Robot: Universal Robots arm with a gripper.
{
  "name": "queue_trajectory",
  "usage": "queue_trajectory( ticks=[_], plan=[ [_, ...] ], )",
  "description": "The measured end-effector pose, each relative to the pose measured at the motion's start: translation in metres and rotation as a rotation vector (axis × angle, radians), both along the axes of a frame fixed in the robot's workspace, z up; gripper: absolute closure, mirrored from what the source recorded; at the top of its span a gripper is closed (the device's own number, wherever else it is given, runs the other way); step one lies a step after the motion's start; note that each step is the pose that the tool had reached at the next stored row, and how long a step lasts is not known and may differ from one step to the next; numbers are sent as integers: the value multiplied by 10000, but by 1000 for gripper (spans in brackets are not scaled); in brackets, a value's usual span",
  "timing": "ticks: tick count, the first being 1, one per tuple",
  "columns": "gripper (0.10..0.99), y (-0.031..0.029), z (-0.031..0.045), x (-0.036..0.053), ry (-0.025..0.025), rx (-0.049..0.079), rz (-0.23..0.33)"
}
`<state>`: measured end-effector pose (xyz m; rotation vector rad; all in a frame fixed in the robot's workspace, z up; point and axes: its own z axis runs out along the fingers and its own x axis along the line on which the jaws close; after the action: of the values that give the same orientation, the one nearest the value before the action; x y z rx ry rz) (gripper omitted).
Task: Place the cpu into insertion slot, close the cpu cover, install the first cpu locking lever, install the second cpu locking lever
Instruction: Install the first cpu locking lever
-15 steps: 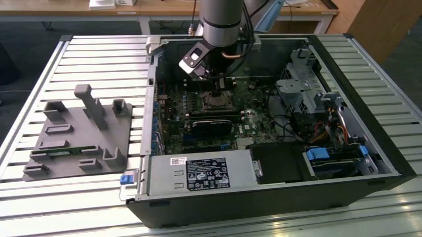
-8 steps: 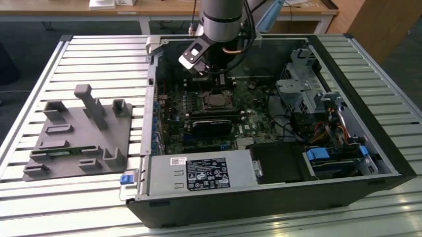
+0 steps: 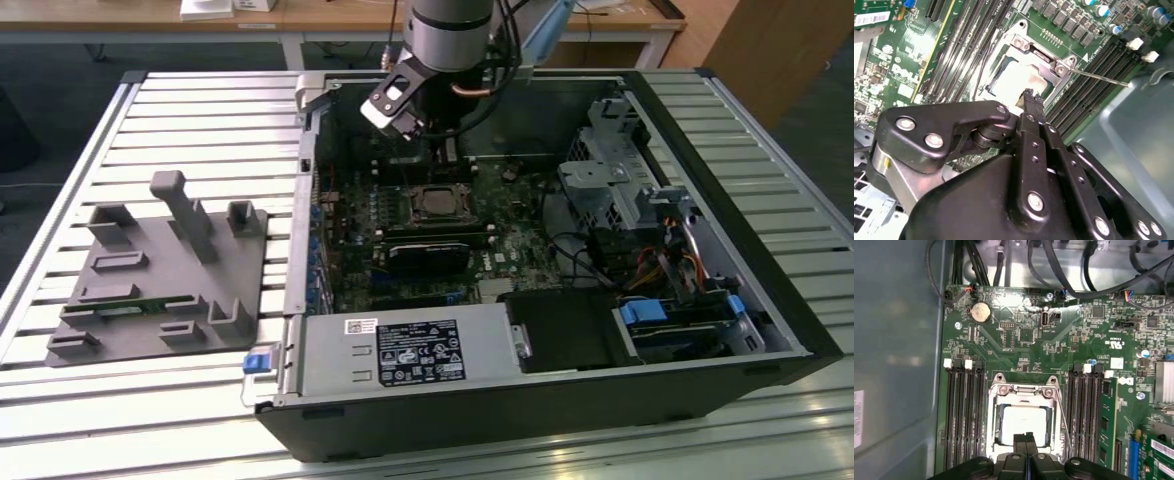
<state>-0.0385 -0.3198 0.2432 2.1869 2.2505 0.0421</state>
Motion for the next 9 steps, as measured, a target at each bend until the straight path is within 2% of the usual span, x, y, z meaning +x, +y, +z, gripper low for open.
queue_trajectory(
  ticks=[3, 6, 9],
  plan=[
    [980, 0, 61, 0, 1, -2, 0],
    [980, 0, 70, 1, -1, -20, 63],
    [980, 0, 71, 0, 0, -36, 558]
  ],
)
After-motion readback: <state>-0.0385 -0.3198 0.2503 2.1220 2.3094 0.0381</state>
